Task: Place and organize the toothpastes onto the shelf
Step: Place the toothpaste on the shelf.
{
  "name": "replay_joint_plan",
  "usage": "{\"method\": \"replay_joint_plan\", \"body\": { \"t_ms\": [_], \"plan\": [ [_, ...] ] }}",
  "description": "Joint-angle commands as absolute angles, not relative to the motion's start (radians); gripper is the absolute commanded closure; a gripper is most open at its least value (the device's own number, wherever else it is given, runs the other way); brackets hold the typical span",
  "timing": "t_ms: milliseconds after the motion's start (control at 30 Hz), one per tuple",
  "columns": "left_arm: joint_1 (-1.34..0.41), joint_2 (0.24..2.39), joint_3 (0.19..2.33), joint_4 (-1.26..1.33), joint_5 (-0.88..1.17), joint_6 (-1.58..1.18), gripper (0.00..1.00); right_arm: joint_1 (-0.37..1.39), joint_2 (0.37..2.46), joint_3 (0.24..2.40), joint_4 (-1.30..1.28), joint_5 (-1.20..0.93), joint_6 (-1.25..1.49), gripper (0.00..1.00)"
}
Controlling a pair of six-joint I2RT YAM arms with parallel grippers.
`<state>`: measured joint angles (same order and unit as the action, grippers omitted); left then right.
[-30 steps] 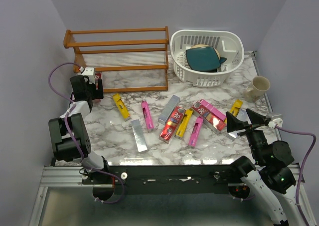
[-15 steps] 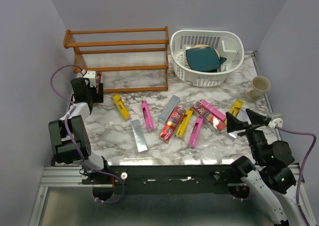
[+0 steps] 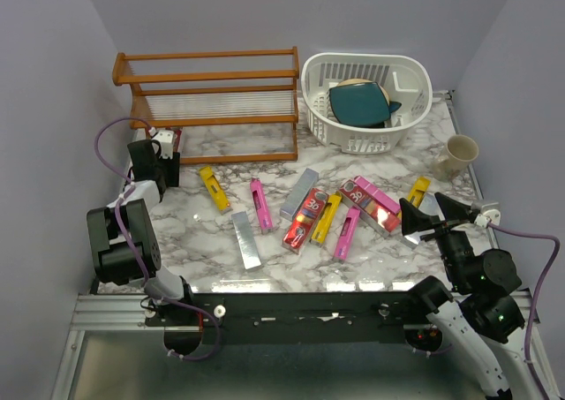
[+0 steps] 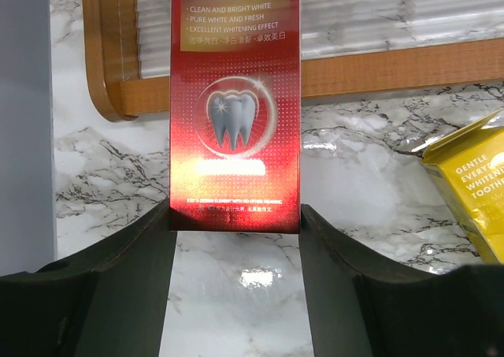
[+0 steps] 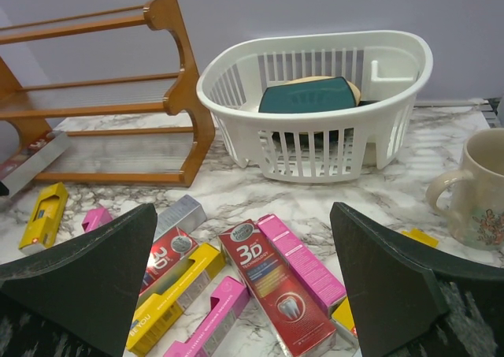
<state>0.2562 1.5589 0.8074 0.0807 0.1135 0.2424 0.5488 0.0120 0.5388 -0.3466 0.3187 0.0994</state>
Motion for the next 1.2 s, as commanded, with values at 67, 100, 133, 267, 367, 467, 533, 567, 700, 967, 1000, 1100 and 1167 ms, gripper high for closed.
{"method": "replay_joint_plan", "body": {
  "t_ms": [67, 100, 133, 267, 367, 467, 533, 567, 700, 967, 1000, 1100, 1167],
  "plan": [
    [0.264, 1.531, 0.802, 0.118, 0.103, 0.239, 0.45, 0.561, -0.276, 0.563, -0.364, 0.334, 0.094, 0.0],
    [0.264, 1.522, 0.798, 0.124, 0.106, 0.238, 0.45, 0.561, -0.278, 0.563, -0.364, 0.334, 0.094, 0.0],
    [0.264, 1.519, 0.793, 0.133, 0.106, 0.239, 0.46, 0.561, -0.276, 0.563, -0.364, 0.334, 0.092, 0.0],
    [0.264, 1.497, 0.793, 0.155, 0.113, 0.227, 0.46, 0.565, -0.278, 0.565, -0.364, 0.336, 0.092, 0.0],
    [0.268, 1.489, 0.801, 0.17, 0.12, 0.216, 0.46, 0.566, -0.278, 0.563, -0.365, 0.336, 0.091, 0.0],
    [0.282, 1.489, 0.804, 0.192, 0.141, 0.207, 0.47, 0.566, -0.276, 0.563, -0.364, 0.342, 0.089, 0.0],
    [0.285, 1.5, 0.81, 0.198, 0.143, 0.207, 0.47, 0.566, -0.276, 0.563, -0.364, 0.342, 0.087, 0.0],
    [0.288, 1.502, 0.808, 0.201, 0.146, 0.206, 0.47, 0.566, -0.278, 0.561, -0.362, 0.344, 0.086, 0.0],
    [0.291, 1.482, 0.787, 0.256, 0.164, 0.193, 0.49, 0.566, -0.278, 0.557, -0.357, 0.344, 0.081, 0.0],
    [0.305, 1.529, 0.819, 0.242, 0.149, 0.225, 0.46, 0.566, -0.278, 0.555, -0.356, 0.345, 0.077, 0.0],
    [0.308, 1.552, 0.825, 0.238, 0.143, 0.233, 0.45, 0.566, -0.276, 0.555, -0.354, 0.345, 0.075, 0.0],
    [0.311, 1.592, 0.838, 0.221, 0.129, 0.247, 0.42, 0.566, -0.278, 0.554, -0.353, 0.348, 0.075, 0.0],
    [0.311, 1.603, 0.838, 0.221, 0.121, 0.252, 0.41, 0.566, -0.278, 0.552, -0.351, 0.348, 0.071, 0.0]
  ]
}}
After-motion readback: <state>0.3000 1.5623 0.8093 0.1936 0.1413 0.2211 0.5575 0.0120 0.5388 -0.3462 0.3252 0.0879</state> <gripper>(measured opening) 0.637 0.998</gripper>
